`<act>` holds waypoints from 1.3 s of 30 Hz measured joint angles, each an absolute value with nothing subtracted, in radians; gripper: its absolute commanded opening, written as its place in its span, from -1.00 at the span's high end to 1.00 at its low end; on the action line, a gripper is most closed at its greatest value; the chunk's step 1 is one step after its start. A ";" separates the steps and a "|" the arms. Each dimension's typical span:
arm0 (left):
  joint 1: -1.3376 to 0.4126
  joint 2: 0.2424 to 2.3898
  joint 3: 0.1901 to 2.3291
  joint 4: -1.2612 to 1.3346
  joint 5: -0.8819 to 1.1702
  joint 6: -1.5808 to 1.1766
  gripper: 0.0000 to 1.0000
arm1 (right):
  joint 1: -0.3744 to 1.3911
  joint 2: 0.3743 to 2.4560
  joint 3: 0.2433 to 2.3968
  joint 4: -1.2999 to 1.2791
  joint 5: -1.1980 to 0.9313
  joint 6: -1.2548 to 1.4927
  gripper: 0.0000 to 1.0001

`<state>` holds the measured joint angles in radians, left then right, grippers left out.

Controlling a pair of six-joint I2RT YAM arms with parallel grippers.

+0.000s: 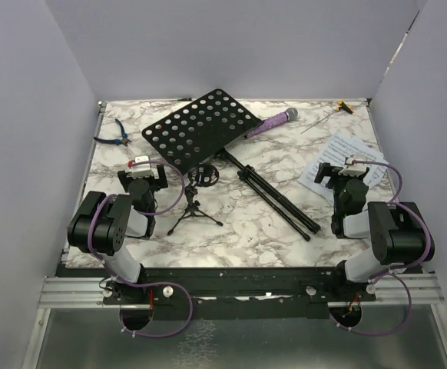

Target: Set up the instrument practice props

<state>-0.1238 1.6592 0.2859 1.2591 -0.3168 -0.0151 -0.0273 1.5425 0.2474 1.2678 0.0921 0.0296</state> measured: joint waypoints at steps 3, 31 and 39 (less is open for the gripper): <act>-0.124 1.659 0.286 1.255 -0.314 -0.015 -0.98 | -0.027 1.542 0.247 1.267 0.092 0.030 -1.00; -0.120 1.061 0.480 0.660 -0.379 -0.470 -0.98 | -0.026 1.058 0.709 0.281 0.328 0.510 -1.00; -0.118 1.034 0.624 0.399 -0.169 -0.597 -0.98 | -0.030 1.073 0.756 -0.078 0.318 0.675 -1.00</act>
<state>-0.1177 1.0336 0.6239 0.3988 -0.1688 -0.5968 -0.0299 1.0733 0.7555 -0.0776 0.3176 0.6746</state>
